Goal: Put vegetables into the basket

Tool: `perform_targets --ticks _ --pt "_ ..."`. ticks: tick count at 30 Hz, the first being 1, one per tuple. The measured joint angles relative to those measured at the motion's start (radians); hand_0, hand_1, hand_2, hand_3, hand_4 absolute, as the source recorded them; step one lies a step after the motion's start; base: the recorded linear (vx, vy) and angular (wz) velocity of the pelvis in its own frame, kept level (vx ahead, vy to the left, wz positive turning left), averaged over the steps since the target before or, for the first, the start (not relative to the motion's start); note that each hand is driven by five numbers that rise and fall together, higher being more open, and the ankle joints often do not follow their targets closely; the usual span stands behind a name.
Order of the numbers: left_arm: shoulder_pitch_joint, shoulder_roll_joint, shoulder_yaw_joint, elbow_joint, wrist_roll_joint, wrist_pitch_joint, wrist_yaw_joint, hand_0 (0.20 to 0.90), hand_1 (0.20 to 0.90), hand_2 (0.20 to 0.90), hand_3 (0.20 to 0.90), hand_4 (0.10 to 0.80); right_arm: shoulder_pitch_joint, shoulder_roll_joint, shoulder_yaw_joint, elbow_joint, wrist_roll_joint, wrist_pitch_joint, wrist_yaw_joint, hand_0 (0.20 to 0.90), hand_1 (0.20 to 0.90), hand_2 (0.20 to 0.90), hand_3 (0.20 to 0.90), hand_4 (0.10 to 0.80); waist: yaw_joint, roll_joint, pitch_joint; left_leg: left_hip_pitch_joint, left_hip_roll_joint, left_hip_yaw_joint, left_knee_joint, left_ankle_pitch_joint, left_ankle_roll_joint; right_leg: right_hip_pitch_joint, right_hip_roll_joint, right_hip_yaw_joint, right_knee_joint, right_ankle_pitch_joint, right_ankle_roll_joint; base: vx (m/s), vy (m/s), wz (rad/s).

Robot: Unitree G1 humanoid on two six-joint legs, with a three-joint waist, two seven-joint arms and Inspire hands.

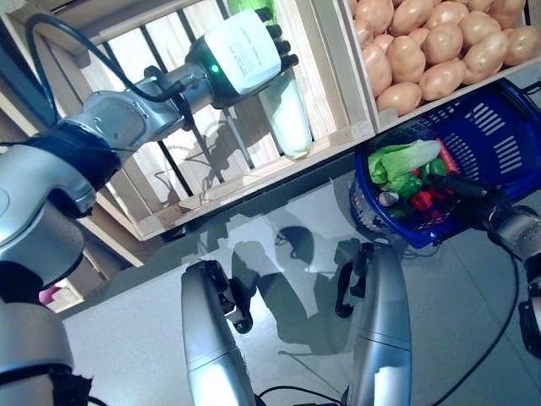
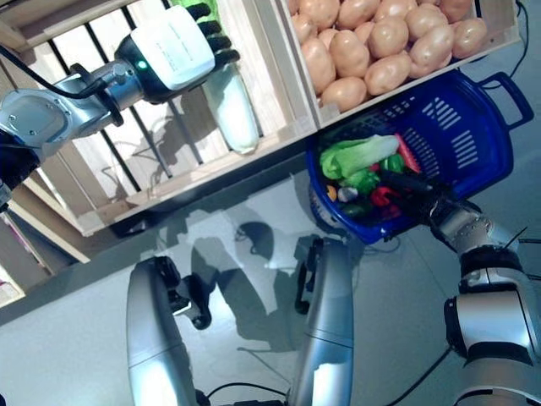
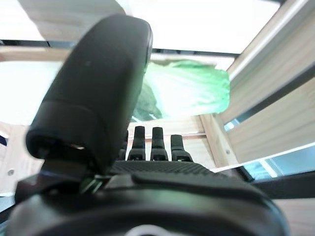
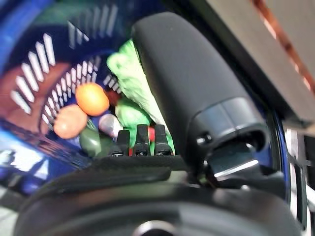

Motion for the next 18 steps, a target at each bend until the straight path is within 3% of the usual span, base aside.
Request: perform_targets --ticks 8,18 --pt "0.0 0.006 -0.001 -0.009 0.056 -0.052 -0.067 0.9 0.9 0.9 0.9 0.8 0.109 0.002 -0.006 -0.096 0.003 -0.009 0.029 0.9 0.9 0.9 0.9 0.8 -0.024 -0.023 -0.001 0.0 0.014 -0.001 0.006 -0.01 -0.002 -0.004 0.012 0.001 0.0 -0.001 -0.001 -0.004 -0.009 -0.05" --pt "-0.018 -0.022 0.001 0.021 -0.01 -0.073 -0.278 0.9 0.9 0.9 0.9 0.8 0.179 0.003 -0.007 -0.156 0.012 -0.009 0.028 0.9 0.9 0.9 0.9 0.8 -0.062 -0.037 -0.008 -0.037 0.038 -0.005 0.055 -0.031 0.002 -0.048 0.017 0.009 0.032 0.0 -0.001 -0.014 -0.003 -0.05"
